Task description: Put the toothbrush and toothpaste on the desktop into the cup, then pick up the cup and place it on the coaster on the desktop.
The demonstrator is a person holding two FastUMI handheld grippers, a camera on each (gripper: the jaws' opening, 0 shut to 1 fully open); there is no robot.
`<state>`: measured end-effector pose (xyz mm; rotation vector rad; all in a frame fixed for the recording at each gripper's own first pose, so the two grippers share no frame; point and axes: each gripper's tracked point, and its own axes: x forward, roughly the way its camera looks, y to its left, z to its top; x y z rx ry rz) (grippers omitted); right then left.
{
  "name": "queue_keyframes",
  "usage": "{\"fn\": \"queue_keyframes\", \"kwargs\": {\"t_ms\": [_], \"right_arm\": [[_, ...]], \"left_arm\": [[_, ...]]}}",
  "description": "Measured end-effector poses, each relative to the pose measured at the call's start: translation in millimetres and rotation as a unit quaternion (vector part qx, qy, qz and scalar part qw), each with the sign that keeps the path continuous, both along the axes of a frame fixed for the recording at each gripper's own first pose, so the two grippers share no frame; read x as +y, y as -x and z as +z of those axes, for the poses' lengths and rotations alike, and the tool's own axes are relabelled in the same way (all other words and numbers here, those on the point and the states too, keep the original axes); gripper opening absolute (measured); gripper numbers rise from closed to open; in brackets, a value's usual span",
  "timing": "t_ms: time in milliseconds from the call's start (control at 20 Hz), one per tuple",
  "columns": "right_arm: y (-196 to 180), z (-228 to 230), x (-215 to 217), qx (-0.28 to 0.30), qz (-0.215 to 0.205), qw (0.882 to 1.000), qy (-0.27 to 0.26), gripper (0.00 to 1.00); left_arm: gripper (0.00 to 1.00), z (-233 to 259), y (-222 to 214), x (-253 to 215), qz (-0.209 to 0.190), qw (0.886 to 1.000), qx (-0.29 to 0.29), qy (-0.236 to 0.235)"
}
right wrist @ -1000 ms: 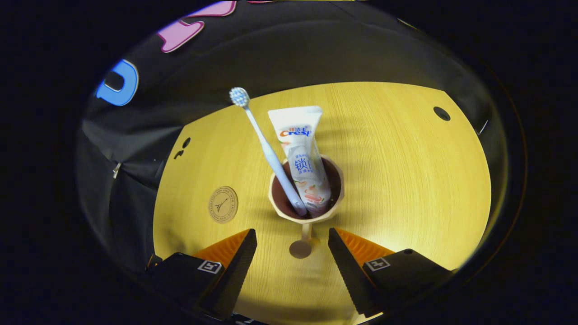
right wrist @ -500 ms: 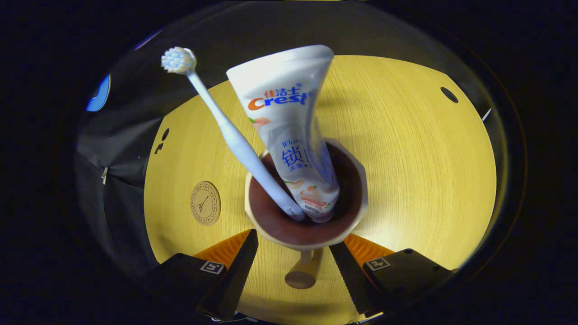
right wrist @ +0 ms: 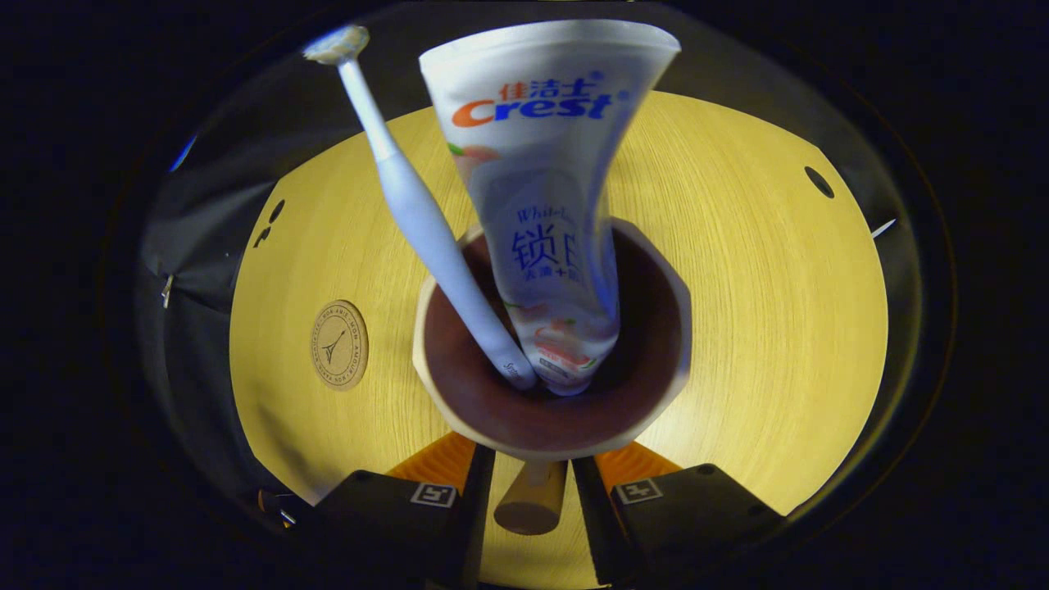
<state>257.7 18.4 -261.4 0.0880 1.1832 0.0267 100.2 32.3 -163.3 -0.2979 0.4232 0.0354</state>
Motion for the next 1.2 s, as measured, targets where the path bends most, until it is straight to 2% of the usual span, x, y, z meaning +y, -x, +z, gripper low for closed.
{"fn": "queue_keyframes", "kwargs": {"t_ms": [50, 100, 150, 200, 250, 300, 400, 500, 550, 800, 1050, 1200], "right_arm": [[-0.8, 1.1, -2.2, -0.003, 0.001, 1.000, 0.006, 0.45], [-3.2, 1.8, -5.5, -0.012, -0.001, 1.000, 0.013, 0.54], [-2.5, 4.0, -7.0, -0.015, -0.004, 1.000, 0.019, 0.51], [-0.1, 6.9, -7.6, -0.016, -0.005, 1.000, 0.022, 0.34], [-0.2, 5.3, -8.0, -0.012, -0.002, 1.000, 0.025, 0.47], [-0.4, 4.5, -9.2, -0.013, -0.001, 0.999, 0.032, 0.48], [-1.2, 3.4, -9.7, -0.017, 0.001, 0.999, 0.043, 0.34], [1.5, 3.6, -5.1, -0.018, 0.012, 0.999, 0.046, 0.43], [5.1, 3.6, -4.7, -0.017, 0.018, 0.998, 0.049, 0.37], [10.3, -1.3, -5.2, -0.016, 0.033, 0.998, 0.060, 0.37], [1.3, 9.2, -5.0, -0.037, 0.013, 0.998, 0.047, 0.37], [1.5, 5.2, -7.1, -0.030, 0.017, 0.998, 0.050, 0.37]], "left_arm": [[0.98, 0.6, 2.5, -1.5, -0.002, 1.000, 0.003, -0.002], [0.98, 1.3, 4.0, -1.4, -0.003, 1.000, 0.005, -0.006], [0.98, 1.3, 8.1, -1.7, -0.005, 1.000, 0.008, -0.009], [0.98, 0.7, 10.6, -1.9, -0.006, 1.000, 0.011, -0.010], [0.98, 1.7, 14.5, -2.5, -0.007, 1.000, 0.013, -0.010], [0.98, 1.6, 17.6, -3.0, -0.009, 1.000, 0.016, -0.009], [0.98, 1.4, 22.9, -4.4, -0.011, 1.000, 0.022, -0.009], [0.98, -1.2, 28.5, -4.2, -0.013, 0.999, 0.027, -0.011], [0.98, -1.2, 30.6, -4.9, -0.015, 0.999, 0.029, -0.011], [0.98, -2.4, 35.7, -2.0, -0.020, 0.999, 0.036, -0.021], [0.98, -0.6, 37.9, -5.4, -0.021, 0.999, 0.034, -0.017], [0.98, -7.2, 39.9, -9.5, -0.023, 0.999, 0.042, -0.018]]}}
